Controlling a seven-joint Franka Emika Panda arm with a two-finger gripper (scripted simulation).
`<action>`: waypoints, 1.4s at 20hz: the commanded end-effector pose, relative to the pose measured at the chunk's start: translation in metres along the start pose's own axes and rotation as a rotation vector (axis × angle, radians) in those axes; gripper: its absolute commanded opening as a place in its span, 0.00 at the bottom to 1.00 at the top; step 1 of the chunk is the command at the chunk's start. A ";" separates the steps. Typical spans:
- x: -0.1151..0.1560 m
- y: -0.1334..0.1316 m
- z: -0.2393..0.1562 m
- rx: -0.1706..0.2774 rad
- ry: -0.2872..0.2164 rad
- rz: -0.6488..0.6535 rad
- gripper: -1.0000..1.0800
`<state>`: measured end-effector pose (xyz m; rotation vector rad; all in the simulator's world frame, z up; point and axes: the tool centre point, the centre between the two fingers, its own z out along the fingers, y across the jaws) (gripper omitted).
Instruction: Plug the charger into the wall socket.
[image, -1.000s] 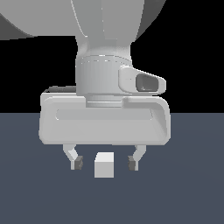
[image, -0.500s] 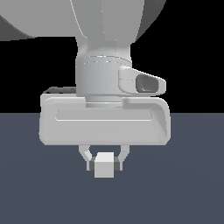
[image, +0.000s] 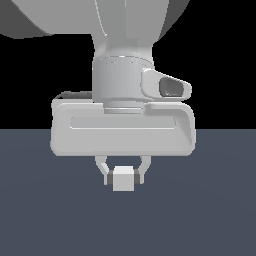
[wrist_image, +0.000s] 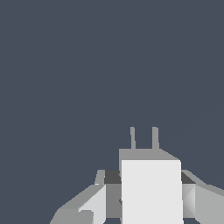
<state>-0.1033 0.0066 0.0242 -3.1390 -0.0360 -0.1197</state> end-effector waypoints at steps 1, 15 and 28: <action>0.006 0.004 -0.009 0.001 0.001 -0.024 0.00; 0.049 0.024 -0.066 0.015 0.002 -0.198 0.00; 0.056 0.025 -0.072 0.017 0.002 -0.217 0.00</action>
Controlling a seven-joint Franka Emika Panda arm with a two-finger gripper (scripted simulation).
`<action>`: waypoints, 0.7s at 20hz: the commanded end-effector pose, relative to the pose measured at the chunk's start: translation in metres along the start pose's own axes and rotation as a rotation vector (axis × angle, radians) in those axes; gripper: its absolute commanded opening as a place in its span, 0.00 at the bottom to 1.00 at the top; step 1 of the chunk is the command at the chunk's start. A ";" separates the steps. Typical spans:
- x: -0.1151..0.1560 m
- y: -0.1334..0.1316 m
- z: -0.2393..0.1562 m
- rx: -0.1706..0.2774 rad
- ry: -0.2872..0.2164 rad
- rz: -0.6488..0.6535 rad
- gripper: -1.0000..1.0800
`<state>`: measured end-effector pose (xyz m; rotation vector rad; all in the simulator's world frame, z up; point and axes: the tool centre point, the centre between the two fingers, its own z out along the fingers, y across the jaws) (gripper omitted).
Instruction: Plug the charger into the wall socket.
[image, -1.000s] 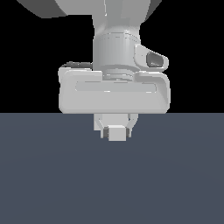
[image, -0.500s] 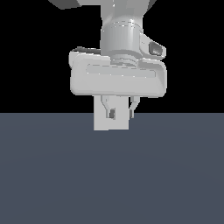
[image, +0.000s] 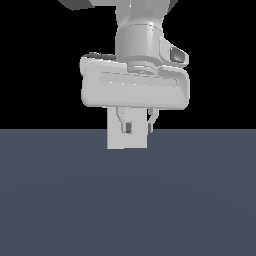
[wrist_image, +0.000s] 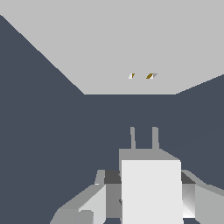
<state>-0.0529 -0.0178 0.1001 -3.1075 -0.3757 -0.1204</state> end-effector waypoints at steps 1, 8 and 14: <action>0.002 0.000 0.000 0.000 0.000 0.000 0.00; 0.022 0.000 0.002 0.000 0.000 0.000 0.00; 0.042 0.000 0.003 0.000 0.000 0.000 0.00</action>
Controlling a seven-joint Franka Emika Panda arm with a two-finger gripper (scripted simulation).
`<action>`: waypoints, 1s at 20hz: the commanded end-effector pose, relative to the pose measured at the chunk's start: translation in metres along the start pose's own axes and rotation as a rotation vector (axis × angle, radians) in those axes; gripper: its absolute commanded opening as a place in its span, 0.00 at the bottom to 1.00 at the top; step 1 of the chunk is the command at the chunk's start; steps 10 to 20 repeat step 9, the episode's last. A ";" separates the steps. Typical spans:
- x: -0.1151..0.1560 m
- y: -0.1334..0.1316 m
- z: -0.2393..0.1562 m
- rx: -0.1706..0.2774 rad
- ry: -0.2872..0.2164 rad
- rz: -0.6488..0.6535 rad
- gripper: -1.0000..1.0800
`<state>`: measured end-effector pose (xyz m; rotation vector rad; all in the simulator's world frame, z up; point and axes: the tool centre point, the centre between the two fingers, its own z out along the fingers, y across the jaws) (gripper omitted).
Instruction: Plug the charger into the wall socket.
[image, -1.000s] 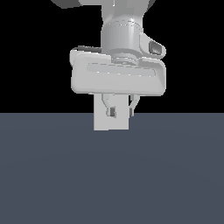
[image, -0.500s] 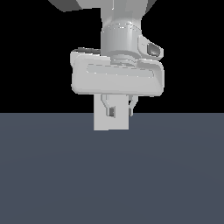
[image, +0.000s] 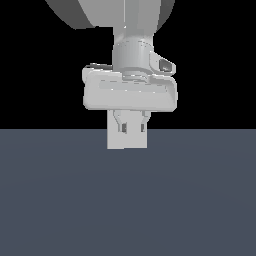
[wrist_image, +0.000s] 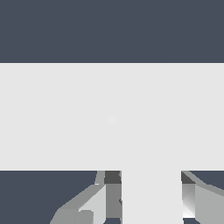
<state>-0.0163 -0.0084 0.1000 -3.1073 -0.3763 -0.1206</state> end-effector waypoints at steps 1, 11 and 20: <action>0.007 0.000 0.001 0.000 0.000 0.000 0.00; 0.012 0.000 0.001 0.000 0.000 0.000 0.00; 0.012 0.000 0.001 0.000 0.000 0.000 0.00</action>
